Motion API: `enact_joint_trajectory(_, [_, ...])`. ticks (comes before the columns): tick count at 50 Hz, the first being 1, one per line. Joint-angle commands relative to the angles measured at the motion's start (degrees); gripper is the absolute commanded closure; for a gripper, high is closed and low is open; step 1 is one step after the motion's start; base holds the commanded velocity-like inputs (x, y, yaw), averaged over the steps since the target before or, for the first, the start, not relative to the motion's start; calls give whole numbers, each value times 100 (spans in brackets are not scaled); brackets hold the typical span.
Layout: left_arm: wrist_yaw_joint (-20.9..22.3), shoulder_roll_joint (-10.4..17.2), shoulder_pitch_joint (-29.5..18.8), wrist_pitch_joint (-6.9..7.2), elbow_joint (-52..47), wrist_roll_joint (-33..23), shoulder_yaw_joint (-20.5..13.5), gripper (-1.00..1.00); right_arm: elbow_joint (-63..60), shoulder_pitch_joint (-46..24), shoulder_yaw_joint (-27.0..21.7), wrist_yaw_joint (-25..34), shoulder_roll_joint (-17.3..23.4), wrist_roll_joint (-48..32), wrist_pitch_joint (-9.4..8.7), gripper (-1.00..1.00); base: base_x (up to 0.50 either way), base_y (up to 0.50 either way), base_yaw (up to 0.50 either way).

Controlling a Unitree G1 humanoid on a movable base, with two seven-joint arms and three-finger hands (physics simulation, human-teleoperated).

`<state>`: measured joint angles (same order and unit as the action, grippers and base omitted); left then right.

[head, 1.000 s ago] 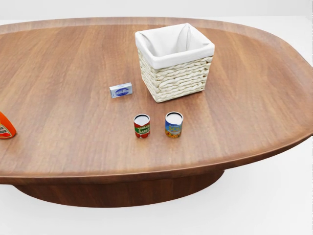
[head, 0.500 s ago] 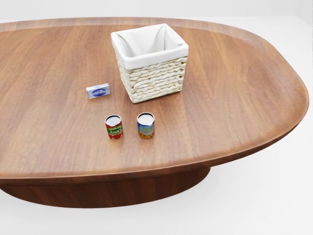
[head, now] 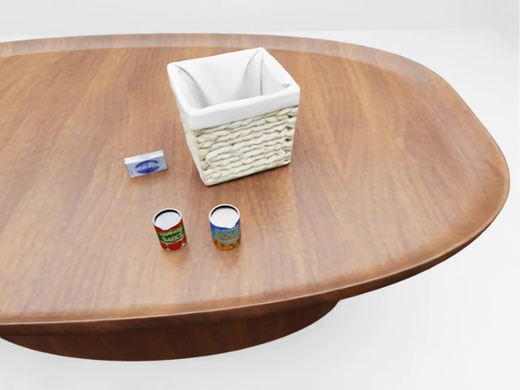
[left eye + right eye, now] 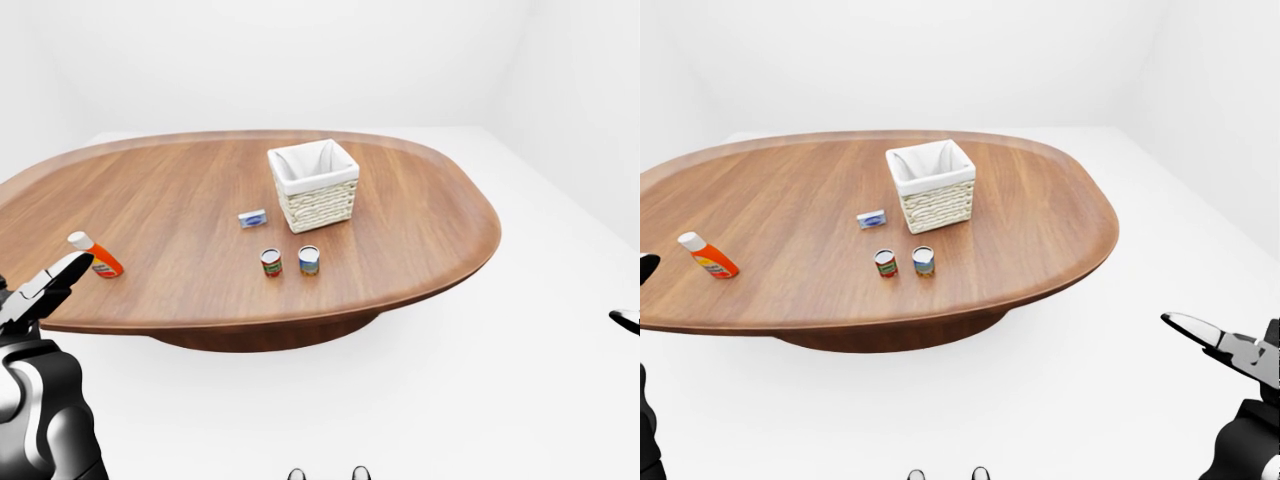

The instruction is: Pick up the tomato sauce, and put it in the basket.

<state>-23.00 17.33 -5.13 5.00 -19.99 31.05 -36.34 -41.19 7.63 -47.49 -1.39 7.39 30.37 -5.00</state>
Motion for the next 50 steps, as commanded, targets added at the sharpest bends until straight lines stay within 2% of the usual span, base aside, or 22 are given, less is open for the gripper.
enact_joint_trajectory(1, [13, -9, -10, 0, 28, -25, 23, -100, -7, -30, 77, 65, -27, -146, 0, -100, 30, -1, 0])
enact_joint_trajectory(50, [12, -27, -7, 0, 33, -51, 44, -100, 19, -35, 158, 87, -59, -199, 0, -100, 30, 0, 0])
